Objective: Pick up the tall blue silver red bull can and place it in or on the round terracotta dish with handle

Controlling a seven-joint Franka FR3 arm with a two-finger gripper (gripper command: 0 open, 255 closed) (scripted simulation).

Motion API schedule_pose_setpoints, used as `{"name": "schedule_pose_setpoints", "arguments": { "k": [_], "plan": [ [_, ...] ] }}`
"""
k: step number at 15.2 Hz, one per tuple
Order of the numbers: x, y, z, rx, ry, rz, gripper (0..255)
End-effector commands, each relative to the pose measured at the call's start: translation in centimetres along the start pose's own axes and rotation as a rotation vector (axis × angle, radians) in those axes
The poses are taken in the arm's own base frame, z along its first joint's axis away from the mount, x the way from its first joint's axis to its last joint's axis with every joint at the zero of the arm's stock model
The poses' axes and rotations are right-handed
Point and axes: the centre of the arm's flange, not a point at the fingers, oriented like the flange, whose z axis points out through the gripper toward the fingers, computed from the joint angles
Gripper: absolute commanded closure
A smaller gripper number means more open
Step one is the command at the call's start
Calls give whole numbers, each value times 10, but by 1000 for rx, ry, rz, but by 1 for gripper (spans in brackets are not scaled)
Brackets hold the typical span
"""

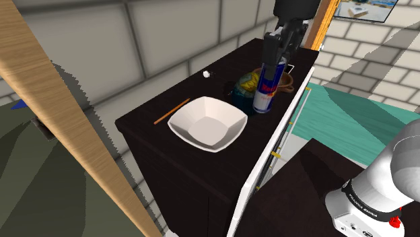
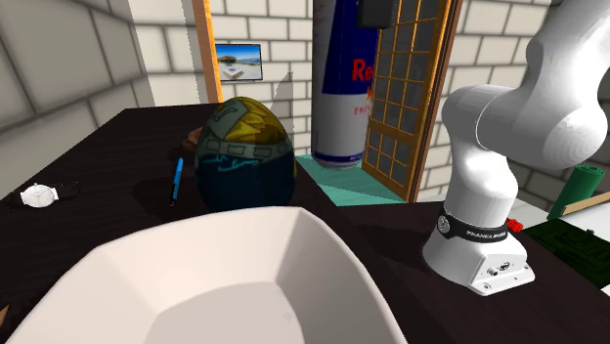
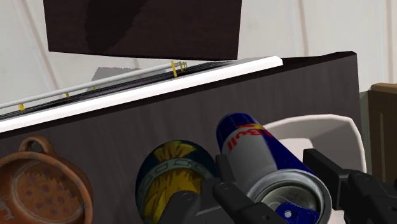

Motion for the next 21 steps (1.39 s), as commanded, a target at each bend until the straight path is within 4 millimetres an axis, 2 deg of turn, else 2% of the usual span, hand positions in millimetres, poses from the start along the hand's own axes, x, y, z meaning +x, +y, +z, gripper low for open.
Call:
{"name": "schedule_pose_setpoints", "arguments": {
  "k": [1, 3, 21],
  "plan": [
    [0, 0, -11, 0, 0, 0, 255],
    [0, 0, -20, 0, 0, 0, 255],
    [87, 219, -55, 0, 0, 0, 255]
  ]
}}
